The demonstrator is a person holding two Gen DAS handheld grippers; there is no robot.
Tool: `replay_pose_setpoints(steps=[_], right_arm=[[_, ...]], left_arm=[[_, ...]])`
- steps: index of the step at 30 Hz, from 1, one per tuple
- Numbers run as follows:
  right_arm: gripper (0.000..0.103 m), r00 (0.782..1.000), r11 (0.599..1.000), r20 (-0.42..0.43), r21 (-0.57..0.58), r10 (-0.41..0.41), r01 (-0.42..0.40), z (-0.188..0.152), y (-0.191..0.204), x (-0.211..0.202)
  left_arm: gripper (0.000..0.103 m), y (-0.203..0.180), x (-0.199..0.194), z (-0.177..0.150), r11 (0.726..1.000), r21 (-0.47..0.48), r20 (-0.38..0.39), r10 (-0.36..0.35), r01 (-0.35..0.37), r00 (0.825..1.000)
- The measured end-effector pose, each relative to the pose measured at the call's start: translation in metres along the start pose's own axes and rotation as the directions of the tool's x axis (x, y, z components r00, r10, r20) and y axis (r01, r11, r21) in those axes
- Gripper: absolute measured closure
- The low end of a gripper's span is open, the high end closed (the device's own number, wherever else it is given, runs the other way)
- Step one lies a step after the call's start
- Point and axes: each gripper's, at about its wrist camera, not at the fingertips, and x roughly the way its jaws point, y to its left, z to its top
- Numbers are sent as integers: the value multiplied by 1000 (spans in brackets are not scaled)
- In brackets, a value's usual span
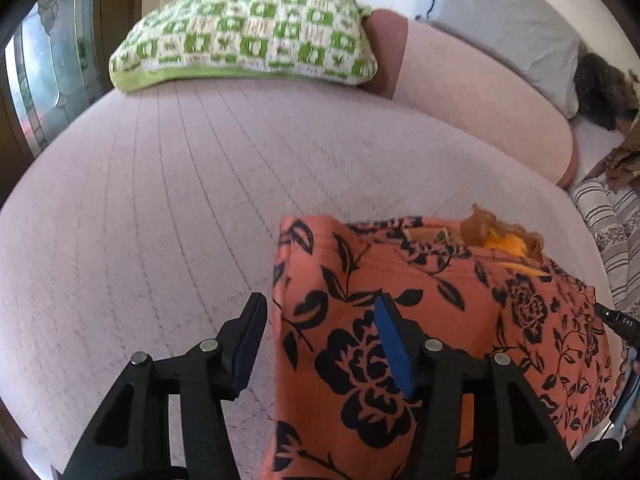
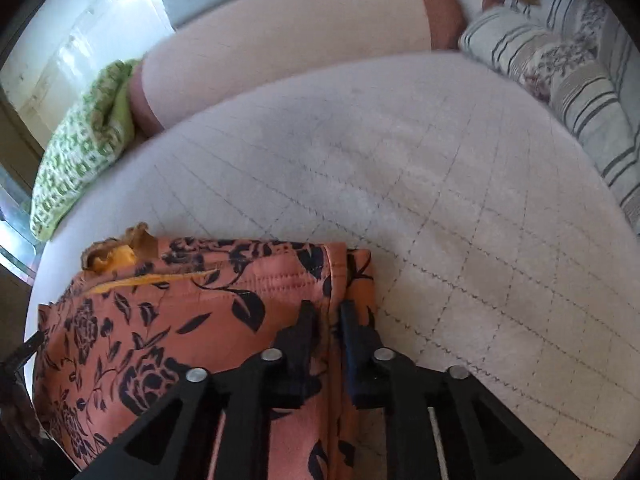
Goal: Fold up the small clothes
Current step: 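Grasp the folded edge with the left gripper while the right gripper presses the fold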
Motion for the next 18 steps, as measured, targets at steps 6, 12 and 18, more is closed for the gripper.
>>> replay_pose_setpoints(steps=[6, 12, 18], right_arm=[[37, 990, 997, 123, -26, 70, -67, -9, 14, -52], [37, 996, 997, 73, -53, 53, -49, -15, 17, -34], [37, 998, 998, 25, -21, 65, -65, -7, 12, -13]], left_arm=[[46, 21, 0, 12, 999, -7, -31, -42, 42, 999], [55, 5, 29, 25, 996, 74, -100, -45, 52, 994], [98, -14, 3, 42, 981, 195, 53, -31, 20, 998]])
